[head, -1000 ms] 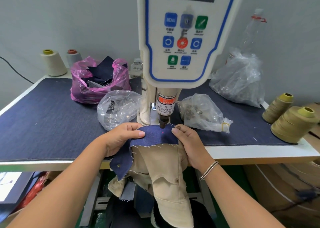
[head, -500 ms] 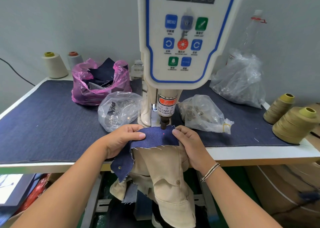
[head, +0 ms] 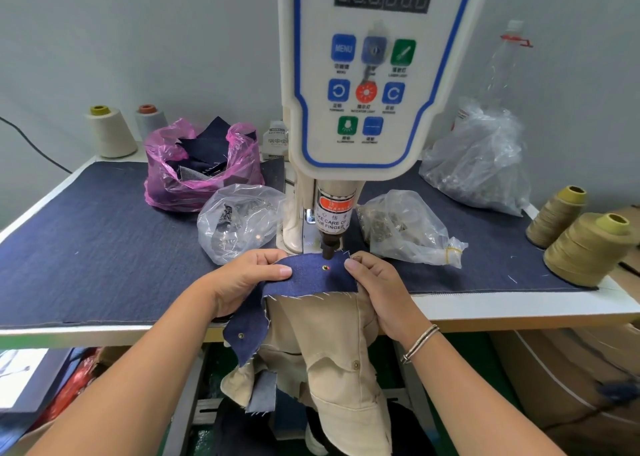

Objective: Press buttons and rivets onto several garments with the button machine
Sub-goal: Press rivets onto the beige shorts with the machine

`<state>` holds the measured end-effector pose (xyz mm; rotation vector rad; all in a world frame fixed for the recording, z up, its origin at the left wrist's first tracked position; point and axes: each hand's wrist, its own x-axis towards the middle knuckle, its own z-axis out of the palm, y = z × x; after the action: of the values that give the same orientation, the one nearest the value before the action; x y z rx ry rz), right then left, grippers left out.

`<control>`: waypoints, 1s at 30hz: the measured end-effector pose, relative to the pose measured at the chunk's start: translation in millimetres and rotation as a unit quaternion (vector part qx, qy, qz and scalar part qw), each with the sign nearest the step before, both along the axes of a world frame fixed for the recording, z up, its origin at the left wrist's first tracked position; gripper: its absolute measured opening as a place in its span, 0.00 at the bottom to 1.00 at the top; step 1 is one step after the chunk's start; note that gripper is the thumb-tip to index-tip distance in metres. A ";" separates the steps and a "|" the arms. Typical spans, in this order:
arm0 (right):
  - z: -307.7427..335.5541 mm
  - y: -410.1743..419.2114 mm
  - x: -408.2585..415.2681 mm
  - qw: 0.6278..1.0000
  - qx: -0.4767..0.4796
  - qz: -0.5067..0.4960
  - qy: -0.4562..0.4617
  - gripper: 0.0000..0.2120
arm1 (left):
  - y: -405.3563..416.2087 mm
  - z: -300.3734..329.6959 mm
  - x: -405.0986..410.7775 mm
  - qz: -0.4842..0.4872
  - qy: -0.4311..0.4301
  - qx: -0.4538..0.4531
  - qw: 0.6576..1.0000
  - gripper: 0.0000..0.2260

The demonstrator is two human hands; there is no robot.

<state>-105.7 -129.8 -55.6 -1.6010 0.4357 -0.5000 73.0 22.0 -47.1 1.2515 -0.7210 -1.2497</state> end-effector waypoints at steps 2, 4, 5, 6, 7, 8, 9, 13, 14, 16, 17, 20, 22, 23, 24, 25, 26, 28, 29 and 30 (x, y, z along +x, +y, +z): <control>1.1 0.1 0.4 1.000 -0.001 0.001 0.001 0.18 | -0.1 1.7 -0.7 -0.006 -0.001 -0.001 1.000 0.12; 1.9 0.0 0.6 1.000 0.003 0.003 0.000 0.18 | -0.3 2.9 -0.5 -0.009 -0.006 0.002 1.000 0.19; 1.4 -0.3 1.0 1.000 0.005 0.002 0.000 0.18 | -0.3 3.3 -0.2 -0.006 -0.008 0.006 1.000 0.23; 1.3 -0.5 1.1 1.000 0.009 0.001 0.000 0.18 | -0.2 3.7 -0.2 -0.003 -0.011 0.008 1.000 0.26; 1.7 -0.4 1.1 1.000 0.014 -0.001 0.000 0.18 | -0.3 4.2 -0.6 -0.002 -0.013 0.009 1.000 0.28; 1.8 -0.5 0.8 1.000 0.020 -0.001 -0.001 0.18 | -0.4 4.2 -0.9 -0.002 -0.014 0.010 1.000 0.29; 1.3 -0.5 0.5 1.000 0.025 -0.001 -0.003 0.18 | -0.4 4.3 -1.6 -0.001 -0.013 0.011 1.000 0.29; 1.4 -0.1 0.9 0.998 0.058 -0.003 -0.013 0.15 | -2.0 5.2 -2.7 -0.002 -0.014 0.015 1.000 0.29; 1.8 -0.4 1.0 0.997 0.077 -0.001 -0.015 0.14 | -2.4 5.6 -2.8 -0.005 -0.016 0.016 1.000 0.29; 4.0 -0.7 -0.1 0.994 0.107 0.005 -0.021 0.13 | -2.8 5.2 -2.8 -0.014 -0.015 0.018 1.000 0.27; 3.9 -0.8 -0.5 0.993 0.116 0.006 -0.021 0.13 | -2.9 5.0 -3.0 -0.018 -0.014 0.020 1.000 0.26; 7.3 0.4 -3.2 0.989 0.145 0.010 -0.019 0.19 | -2.0 6.0 -3.7 -0.025 -0.019 0.029 0.999 0.24; 9.3 1.5 -5.9 0.983 0.181 0.018 -0.021 0.20 | -0.6 12.4 -5.4 -0.050 -0.026 0.044 0.997 0.17; 12.1 3.4 -8.7 0.980 0.198 0.024 -0.025 0.18 | 0.5 17.0 -7.9 -0.067 -0.037 0.055 0.996 0.12; 14.4 5.3 -12.1 0.975 0.216 0.029 -0.028 0.13 | 1.5 21.4 -11.4 -0.086 -0.056 0.066 0.993 0.07; 17.1 8.2 -16.0 0.970 0.240 0.034 -0.036 0.08 | 2.2 24.9 -15.2 -0.103 -0.082 0.074 0.989 0.05; 18.2 10.6 -20.1 0.964 0.260 0.038 -0.044 0.09 | 2.9 27.2 -18.7 -0.114 -0.110 0.079 0.984 0.05; 23.1 18.9 -27.9 0.958 0.275 0.059 -0.048 0.11 | 5.6 30.5 -25.2 -0.122 -0.162 0.077 0.976 0.04; 27.0 24.4 -31.4 0.958 0.274 0.070 -0.046 0.09 | 7.9 32.6 -28.0 -0.123 -0.182 0.074 0.973 0.04; 30.7 29.4 -33.9 0.960 0.267 0.077 -0.043 0.07 | 10.1 34.7 -30.4 -0.125 -0.200 0.065 0.970 0.04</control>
<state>-139.7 -100.4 -25.0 -1.0755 0.3391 -0.2968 42.5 32.1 -12.4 1.5827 -1.1315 -1.2753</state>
